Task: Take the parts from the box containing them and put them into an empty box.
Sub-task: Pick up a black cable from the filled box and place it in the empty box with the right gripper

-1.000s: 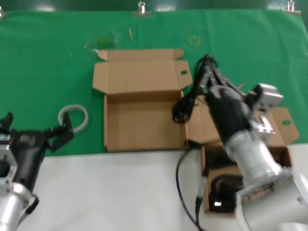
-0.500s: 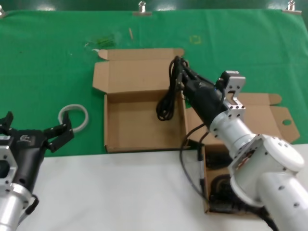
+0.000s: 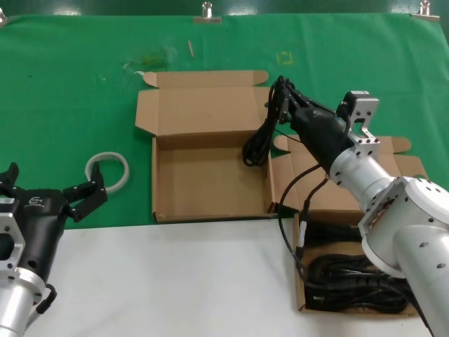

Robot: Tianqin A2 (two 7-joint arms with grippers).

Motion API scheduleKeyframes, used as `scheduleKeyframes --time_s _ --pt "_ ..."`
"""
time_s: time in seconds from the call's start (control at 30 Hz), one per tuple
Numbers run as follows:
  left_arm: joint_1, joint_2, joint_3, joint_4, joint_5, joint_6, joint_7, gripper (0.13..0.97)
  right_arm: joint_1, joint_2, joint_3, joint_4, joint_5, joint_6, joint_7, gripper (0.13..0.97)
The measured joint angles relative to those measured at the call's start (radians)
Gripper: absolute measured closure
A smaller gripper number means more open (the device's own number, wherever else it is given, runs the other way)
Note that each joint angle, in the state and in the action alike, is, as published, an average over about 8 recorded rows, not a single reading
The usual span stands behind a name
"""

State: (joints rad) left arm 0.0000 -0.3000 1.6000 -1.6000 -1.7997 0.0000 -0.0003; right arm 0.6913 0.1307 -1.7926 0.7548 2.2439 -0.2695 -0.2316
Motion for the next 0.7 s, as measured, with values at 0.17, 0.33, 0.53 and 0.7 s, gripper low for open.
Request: scheduleKeyframes --time_s 0.17,0.33,0.53,0.7 --pt "0.0 0.0 0.0 0.0 0.0 0.0 0.0 0.132 -0.005 0.0 0.0 0.032 -0.035 -0.006 0.054 0.946" --pt "0.0 0.0 0.0 0.0 0.0 0.0 0.0 0.132 -0.018 0.0 -0.012 0.072 -0.057 -0.003 0.107 0.946" --pt "0.0 0.0 0.0 0.0 0.0 0.0 0.0 0.132 -0.028 0.0 -0.036 0.109 -0.057 0.002 0.157 0.946" --pt "0.0 0.0 0.0 0.0 0.0 0.0 0.0 0.132 -0.016 0.0 -0.071 0.095 -0.001 -0.002 0.149 0.946"
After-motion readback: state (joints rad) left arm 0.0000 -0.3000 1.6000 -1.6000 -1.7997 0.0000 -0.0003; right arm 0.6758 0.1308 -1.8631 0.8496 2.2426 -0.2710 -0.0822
